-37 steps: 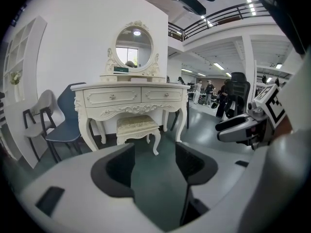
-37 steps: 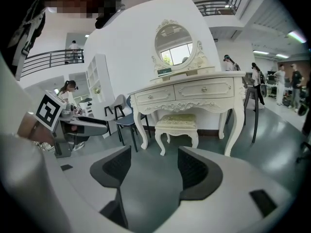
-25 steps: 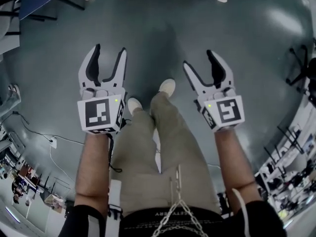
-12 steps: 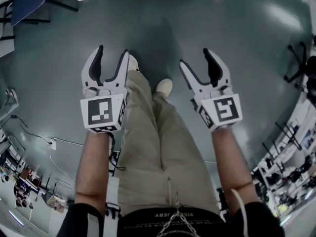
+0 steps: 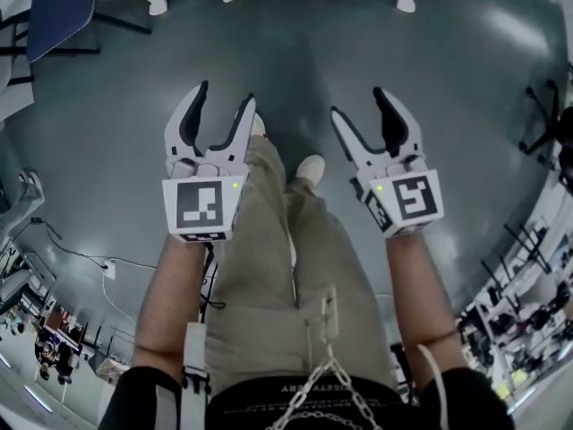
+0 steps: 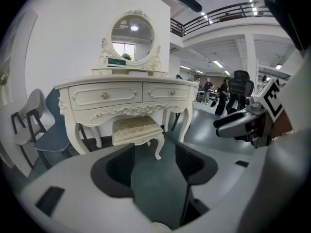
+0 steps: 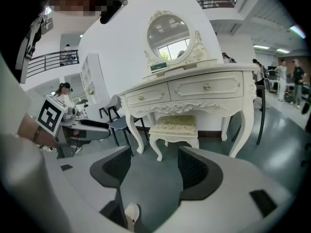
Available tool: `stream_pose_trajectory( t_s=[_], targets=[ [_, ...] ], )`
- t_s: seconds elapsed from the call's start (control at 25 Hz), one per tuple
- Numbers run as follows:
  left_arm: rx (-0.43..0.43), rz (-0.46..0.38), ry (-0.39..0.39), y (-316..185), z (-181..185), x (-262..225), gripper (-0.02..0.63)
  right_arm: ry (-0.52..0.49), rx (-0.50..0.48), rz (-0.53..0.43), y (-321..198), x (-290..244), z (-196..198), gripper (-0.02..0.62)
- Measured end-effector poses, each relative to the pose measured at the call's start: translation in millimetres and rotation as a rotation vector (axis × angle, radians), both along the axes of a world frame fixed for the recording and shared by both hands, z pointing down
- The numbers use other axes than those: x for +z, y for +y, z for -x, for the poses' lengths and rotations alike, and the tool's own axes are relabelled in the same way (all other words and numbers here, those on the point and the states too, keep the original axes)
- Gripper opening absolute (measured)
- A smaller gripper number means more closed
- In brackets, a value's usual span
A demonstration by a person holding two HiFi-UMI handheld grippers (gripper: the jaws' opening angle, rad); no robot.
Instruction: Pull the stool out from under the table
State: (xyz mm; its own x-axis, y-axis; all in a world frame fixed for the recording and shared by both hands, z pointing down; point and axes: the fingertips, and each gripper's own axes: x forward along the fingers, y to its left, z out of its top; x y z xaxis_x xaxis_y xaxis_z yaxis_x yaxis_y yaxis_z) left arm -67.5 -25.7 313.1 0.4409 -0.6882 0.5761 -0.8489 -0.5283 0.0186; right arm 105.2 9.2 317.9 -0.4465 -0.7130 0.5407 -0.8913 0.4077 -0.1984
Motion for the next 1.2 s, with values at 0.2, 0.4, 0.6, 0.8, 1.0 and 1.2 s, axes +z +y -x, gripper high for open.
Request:
stream_pose_trajectory(
  t_s=[0.2, 0.4, 0.6, 0.8, 1.0, 1.2],
  targets=[
    [0.024, 0.003, 0.003, -29, 9, -1, 0.245, -0.009, 0.021, -0.003, -26, -2, 15, 0.278],
    [0.043, 0.001, 0.002, -61, 17, -4, 0.245, 0.0, 0.042, -0.004, -50, -5, 20, 0.278],
    [0.069, 0.001, -0.003, -87, 27, -2, 0.245, 0.016, 0.062, -0.005, -76, -5, 23, 0.278],
    [0.066, 0.013, -0.023, -104, 47, 4, 0.245, 0.002, 0.091, -0.001, -94, -4, 34, 0.278],
    [0.044, 0.014, -0.045, -120, 77, 3, 0.245, -0.008, 0.069, 0.001, -111, -2, 62, 0.278],
    [0.063, 0.011, -0.08, -131, 87, 12, 0.245, -0.035, 0.064, 0.0, -126, -3, 78, 0.278]
  ],
)
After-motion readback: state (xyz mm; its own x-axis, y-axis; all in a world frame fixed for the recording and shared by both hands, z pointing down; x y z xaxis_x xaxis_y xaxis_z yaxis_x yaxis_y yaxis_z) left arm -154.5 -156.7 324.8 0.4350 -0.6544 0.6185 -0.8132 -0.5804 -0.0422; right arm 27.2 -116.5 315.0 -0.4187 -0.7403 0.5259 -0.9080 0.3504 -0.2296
